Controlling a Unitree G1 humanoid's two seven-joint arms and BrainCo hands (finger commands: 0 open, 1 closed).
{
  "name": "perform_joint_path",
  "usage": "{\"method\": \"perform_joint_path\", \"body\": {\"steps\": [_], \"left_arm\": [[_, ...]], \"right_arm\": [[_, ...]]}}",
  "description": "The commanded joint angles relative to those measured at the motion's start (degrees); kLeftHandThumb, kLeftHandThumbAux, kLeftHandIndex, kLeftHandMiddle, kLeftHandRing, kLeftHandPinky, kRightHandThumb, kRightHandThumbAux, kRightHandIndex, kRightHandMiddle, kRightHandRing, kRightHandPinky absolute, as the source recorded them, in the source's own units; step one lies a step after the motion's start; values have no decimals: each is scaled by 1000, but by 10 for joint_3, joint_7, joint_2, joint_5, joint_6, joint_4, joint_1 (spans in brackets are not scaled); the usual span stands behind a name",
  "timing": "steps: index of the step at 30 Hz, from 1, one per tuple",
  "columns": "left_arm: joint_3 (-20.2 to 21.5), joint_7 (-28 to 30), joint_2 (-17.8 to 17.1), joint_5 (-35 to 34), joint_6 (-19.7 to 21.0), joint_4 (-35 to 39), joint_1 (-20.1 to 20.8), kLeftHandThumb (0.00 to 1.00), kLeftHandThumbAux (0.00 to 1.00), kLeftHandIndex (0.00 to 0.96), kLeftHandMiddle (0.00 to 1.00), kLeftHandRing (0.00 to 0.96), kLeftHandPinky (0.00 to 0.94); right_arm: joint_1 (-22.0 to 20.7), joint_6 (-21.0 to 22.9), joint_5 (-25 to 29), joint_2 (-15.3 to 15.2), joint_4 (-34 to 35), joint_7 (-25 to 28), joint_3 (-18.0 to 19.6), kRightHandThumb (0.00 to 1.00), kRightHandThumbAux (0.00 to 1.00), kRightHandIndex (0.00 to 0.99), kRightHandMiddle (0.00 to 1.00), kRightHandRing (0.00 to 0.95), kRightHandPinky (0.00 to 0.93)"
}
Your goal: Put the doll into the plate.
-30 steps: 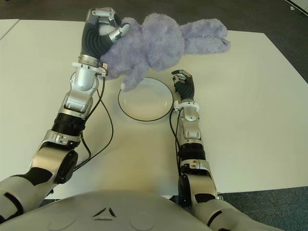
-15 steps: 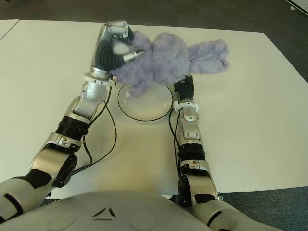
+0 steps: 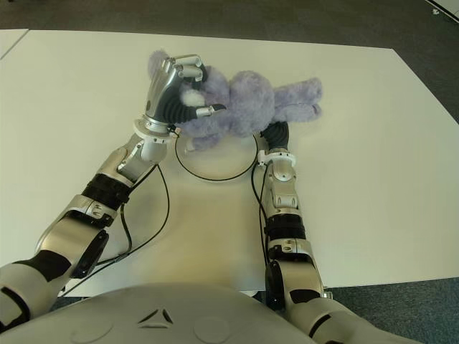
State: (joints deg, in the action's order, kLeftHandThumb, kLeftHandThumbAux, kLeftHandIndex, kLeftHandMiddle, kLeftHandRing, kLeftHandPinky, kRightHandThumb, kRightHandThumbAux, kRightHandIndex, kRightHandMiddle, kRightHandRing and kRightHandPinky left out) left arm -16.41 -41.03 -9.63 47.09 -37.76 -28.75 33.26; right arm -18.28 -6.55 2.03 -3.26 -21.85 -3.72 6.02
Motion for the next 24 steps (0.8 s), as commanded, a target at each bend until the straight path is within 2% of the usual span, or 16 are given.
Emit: {"method": "perform_joint_path", "body": {"steps": [1, 3, 7, 13, 17, 24], "left_arm": [[-30, -72, -18, 58, -1, -26, 22, 12, 847, 865, 928, 919, 911], [-42, -101, -23, 76, 3, -36, 28, 28, 854, 863, 927, 917, 909], [-87, -232, -24, 142, 18, -95, 57, 72, 851, 868, 928, 917, 915], [-139, -362, -20, 195, 51, -161, 95, 130, 845, 884, 930, 919, 917], [-170, -418, -16, 210, 71, -206, 115, 181, 854, 891, 930, 920, 921], [-214, -482, -13, 218, 95, -258, 140, 207, 852, 896, 935, 925, 925]], "right_arm": [[54, 34, -2, 13, -34, -3, -4, 705, 720, 441, 822, 829, 830], [54, 35, -2, 13, -34, -3, -5, 705, 720, 441, 822, 829, 831], [54, 34, -2, 13, -34, -3, -5, 705, 720, 441, 823, 830, 833], [55, 36, -3, 15, -30, -6, -7, 706, 720, 441, 830, 835, 843], [55, 40, -3, 14, -27, -7, -8, 706, 719, 441, 835, 839, 843], [57, 39, 1, 14, -25, -4, -8, 706, 719, 441, 828, 834, 835]]}}
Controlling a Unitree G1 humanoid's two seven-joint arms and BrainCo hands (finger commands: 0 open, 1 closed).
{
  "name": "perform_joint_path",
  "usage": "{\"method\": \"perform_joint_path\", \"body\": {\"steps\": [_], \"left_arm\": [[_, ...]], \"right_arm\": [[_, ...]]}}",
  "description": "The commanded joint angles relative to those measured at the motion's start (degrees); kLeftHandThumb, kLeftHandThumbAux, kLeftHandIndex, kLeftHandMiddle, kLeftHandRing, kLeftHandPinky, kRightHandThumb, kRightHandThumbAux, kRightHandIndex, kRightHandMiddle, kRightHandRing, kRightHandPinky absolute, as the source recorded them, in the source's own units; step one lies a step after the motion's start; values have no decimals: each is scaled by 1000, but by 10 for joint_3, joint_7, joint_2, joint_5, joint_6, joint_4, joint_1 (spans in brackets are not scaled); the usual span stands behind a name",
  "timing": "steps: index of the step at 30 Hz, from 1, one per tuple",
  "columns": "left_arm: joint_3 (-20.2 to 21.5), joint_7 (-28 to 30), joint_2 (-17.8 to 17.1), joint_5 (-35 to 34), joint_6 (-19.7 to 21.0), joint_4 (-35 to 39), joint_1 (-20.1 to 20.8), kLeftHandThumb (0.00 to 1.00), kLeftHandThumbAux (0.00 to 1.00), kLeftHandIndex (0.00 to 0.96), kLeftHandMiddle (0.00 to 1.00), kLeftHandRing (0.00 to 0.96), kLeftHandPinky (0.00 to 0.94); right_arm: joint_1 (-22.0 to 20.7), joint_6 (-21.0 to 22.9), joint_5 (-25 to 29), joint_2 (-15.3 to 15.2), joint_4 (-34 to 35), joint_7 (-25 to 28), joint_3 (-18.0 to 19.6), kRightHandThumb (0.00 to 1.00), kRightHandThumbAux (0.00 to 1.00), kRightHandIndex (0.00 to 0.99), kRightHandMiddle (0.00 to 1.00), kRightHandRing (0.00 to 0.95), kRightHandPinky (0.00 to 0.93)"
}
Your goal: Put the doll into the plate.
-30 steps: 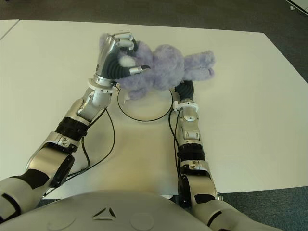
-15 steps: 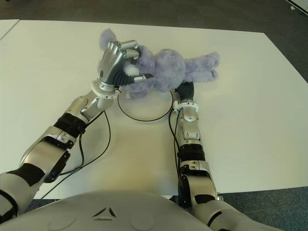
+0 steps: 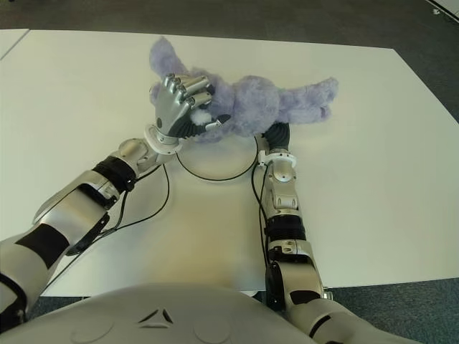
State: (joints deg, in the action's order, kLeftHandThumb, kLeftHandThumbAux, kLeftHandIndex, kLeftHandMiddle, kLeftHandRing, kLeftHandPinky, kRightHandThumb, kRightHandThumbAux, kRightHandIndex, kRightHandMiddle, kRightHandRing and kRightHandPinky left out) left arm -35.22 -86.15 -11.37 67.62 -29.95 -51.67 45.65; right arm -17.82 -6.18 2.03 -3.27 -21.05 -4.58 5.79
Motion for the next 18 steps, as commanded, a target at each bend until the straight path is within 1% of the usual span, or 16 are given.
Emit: {"method": "perform_joint_path", "body": {"steps": [1, 6, 10, 12, 18], "left_arm": [[-31, -37, 4, 13, 20, -33, 19, 209, 850, 896, 936, 925, 925], [-52, -58, 4, 11, 30, -51, 24, 208, 839, 890, 937, 928, 923], [-66, -56, 2, 7, 35, -58, 23, 193, 832, 884, 936, 927, 919], [-71, -43, -2, 4, 32, -58, 21, 178, 828, 881, 935, 927, 917], [-83, 20, -24, -14, 3, -33, 3, 101, 785, 871, 928, 917, 905]], "right_arm": [[52, 34, 2, 14, -33, 6, -5, 706, 719, 441, 826, 833, 834], [52, 31, 5, 15, -33, 9, -5, 707, 718, 441, 826, 834, 842], [51, 37, 5, 16, -31, 7, -6, 707, 718, 441, 826, 833, 844], [51, 40, 4, 17, -30, 5, -6, 707, 718, 441, 825, 831, 843], [51, 43, 4, 20, -26, 0, -5, 708, 717, 442, 818, 824, 835]]}}
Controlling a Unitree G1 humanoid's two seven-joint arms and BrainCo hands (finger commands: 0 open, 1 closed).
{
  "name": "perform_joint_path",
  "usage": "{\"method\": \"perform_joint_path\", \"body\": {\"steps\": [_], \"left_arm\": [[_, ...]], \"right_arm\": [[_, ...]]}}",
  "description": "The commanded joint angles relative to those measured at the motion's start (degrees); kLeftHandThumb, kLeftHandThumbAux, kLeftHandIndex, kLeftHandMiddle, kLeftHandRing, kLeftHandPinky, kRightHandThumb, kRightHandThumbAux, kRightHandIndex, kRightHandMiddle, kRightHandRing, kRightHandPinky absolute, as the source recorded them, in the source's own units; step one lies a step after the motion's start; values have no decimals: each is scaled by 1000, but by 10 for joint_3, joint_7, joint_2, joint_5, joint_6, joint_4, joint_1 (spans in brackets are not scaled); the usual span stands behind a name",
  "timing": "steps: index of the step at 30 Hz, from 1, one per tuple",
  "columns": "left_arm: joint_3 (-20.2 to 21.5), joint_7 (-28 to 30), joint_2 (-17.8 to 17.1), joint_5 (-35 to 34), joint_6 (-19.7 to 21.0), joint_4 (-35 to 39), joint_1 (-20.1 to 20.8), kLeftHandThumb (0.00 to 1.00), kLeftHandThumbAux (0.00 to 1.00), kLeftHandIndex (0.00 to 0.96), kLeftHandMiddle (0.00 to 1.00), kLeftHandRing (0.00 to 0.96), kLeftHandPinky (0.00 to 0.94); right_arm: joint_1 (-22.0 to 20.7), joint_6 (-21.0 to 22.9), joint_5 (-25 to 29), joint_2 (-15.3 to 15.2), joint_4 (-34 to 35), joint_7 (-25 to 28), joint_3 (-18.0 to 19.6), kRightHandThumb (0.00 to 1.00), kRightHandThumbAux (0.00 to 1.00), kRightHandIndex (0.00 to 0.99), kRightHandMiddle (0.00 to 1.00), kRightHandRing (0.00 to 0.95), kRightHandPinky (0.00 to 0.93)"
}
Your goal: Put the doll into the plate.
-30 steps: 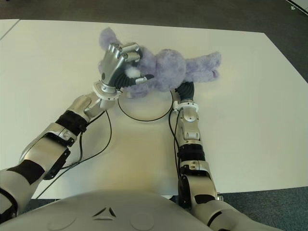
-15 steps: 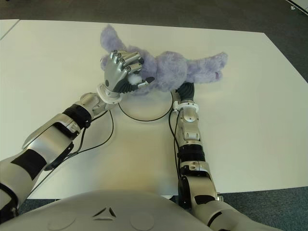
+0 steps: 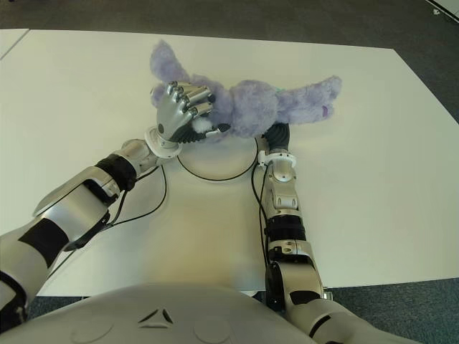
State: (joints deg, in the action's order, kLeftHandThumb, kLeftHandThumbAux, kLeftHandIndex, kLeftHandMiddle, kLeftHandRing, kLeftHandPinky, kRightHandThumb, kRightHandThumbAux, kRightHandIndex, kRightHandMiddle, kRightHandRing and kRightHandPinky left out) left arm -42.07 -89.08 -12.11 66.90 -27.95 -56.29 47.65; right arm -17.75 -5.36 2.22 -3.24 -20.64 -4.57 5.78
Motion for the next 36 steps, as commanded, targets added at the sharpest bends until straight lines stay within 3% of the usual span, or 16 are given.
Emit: {"method": "perform_joint_path", "body": {"steps": [1, 9, 11, 14, 15, 17, 19, 22, 23, 25, 26, 27, 29, 36], "left_arm": [[-14, 67, -25, -12, -24, 30, -27, 89, 771, 869, 926, 914, 903], [13, 234, -87, -69, -34, 193, -108, 61, 630, 849, 909, 892, 890], [24, 288, -103, -86, -29, 239, -130, 63, 604, 807, 895, 879, 875], [38, 369, -126, -112, -28, 296, -156, 61, 552, 610, 826, 819, 818], [42, 392, -133, -120, -30, 310, -162, 60, 545, 583, 813, 807, 806], [48, 430, -145, -134, -34, 335, -174, 60, 522, 514, 740, 742, 749], [59, 489, -174, -161, -42, 381, -196, 55, 484, 412, 554, 559, 577], [70, 546, -194, -187, -46, 418, -211, 49, 460, 344, 441, 437, 451], [71, 598, -214, -217, -51, 439, -213, 45, 454, 325, 415, 406, 416], [74, 665, -238, -254, -57, 464, -217, 18, 424, 219, 289, 268, 245], [77, 678, -241, -260, -57, 469, -218, 11, 417, 193, 257, 233, 202], [71, 727, -249, -286, -50, 477, -215, 9, 414, 183, 246, 221, 187], [66, 792, -260, -320, -41, 487, -212, 3, 367, 88, 134, 116, 76], [57, 928, -290, -419, -21, 535, -212, 31, 258, 7, 13, 10, 6]], "right_arm": [[50, 36, 2, 20, -29, -1, -5, 708, 717, 442, 817, 823, 833], [50, 43, 3, 20, -25, -3, -2, 708, 717, 442, 807, 809, 820], [49, 43, 4, 20, -26, -3, -2, 708, 717, 442, 806, 808, 821], [48, 44, 4, 20, -27, -2, -1, 708, 717, 442, 808, 812, 828], [47, 44, 4, 20, -27, -2, -1, 708, 717, 442, 808, 813, 828], [47, 44, 3, 20, -26, -2, -1, 708, 717, 442, 808, 812, 828], [47, 45, 2, 19, -26, -2, -1, 708, 717, 441, 807, 808, 821], [45, 45, 3, 18, -29, -2, 0, 707, 717, 441, 805, 805, 814], [45, 45, 3, 18, -30, -1, 0, 707, 717, 441, 804, 805, 815], [43, 45, 4, 18, -31, -1, 1, 708, 717, 441, 806, 808, 825], [42, 45, 4, 18, -32, -1, 1, 708, 717, 441, 807, 809, 828], [42, 44, 3, 19, -33, -2, 1, 708, 717, 441, 807, 809, 829], [40, 44, 3, 19, -34, -3, 1, 708, 717, 441, 813, 815, 833], [39, 34, -5, 20, -36, -13, -2, 708, 716, 442, 805, 801, 806]]}}
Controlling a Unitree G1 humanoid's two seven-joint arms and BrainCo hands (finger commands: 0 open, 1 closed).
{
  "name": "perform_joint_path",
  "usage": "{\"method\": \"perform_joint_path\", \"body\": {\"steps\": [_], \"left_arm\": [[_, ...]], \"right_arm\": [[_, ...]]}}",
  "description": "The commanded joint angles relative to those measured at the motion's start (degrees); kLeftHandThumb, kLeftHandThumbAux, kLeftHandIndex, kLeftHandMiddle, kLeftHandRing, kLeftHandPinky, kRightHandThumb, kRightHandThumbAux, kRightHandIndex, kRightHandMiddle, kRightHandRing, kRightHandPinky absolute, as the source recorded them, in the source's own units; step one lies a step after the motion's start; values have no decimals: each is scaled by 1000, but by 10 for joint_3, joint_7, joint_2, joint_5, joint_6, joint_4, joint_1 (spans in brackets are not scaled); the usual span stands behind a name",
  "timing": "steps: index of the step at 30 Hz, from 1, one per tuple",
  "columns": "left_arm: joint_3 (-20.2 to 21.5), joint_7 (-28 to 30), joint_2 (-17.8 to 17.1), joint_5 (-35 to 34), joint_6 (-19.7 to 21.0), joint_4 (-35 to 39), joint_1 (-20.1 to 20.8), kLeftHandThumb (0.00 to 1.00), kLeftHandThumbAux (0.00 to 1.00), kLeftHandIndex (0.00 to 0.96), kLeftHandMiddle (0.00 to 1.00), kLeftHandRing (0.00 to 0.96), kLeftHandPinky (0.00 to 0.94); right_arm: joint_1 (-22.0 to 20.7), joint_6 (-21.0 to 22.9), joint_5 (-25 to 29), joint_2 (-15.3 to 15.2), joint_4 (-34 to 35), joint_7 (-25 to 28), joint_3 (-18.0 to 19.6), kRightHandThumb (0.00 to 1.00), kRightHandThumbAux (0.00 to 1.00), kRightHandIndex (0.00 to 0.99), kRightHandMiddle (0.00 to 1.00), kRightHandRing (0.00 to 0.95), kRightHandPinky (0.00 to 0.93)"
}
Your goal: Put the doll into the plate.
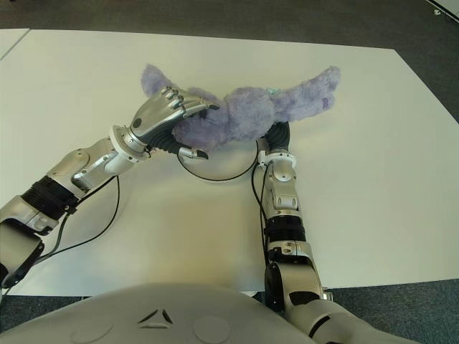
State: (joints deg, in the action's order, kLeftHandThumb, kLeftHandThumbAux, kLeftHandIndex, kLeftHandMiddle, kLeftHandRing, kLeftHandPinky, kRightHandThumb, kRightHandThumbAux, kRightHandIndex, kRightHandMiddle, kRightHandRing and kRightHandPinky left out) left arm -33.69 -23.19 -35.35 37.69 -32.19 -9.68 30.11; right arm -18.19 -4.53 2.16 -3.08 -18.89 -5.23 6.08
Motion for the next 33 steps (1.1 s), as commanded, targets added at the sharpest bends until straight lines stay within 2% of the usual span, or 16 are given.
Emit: {"method": "perform_joint_path", "body": {"steps": [1, 5, 13, 24, 29, 33], "left_arm": [[-27, 282, -60, -138, 24, 73, -37, 41, 240, 5, 8, 6, 4], [-29, 353, -70, -207, 35, 84, -38, 83, 184, 0, 1, 1, 0], [-17, 439, -72, -290, 41, 82, -39, 172, 131, 0, 0, 0, 0], [22, 550, -52, -395, 80, 87, -45, 292, 144, 0, 0, 0, 0], [61, 575, -36, -415, 95, 92, -56, 328, 164, 0, 0, 0, 0], [107, 541, -6, -407, 90, 91, -75, 316, 184, 0, 0, 0, 0]], "right_arm": [[44, 25, -4, 19, -54, -7, -6, 708, 716, 442, 804, 800, 807], [44, 27, -4, 20, -52, -9, -6, 708, 717, 441, 802, 798, 807], [42, 32, -6, 22, -53, -18, -7, 707, 717, 441, 799, 798, 803], [38, 35, -7, 24, -55, -24, -9, 708, 716, 442, 811, 810, 823], [37, 43, -4, 23, -54, -18, -10, 708, 716, 442, 815, 815, 831], [36, 42, 0, 21, -57, -12, -9, 708, 717, 442, 813, 818, 832]]}}
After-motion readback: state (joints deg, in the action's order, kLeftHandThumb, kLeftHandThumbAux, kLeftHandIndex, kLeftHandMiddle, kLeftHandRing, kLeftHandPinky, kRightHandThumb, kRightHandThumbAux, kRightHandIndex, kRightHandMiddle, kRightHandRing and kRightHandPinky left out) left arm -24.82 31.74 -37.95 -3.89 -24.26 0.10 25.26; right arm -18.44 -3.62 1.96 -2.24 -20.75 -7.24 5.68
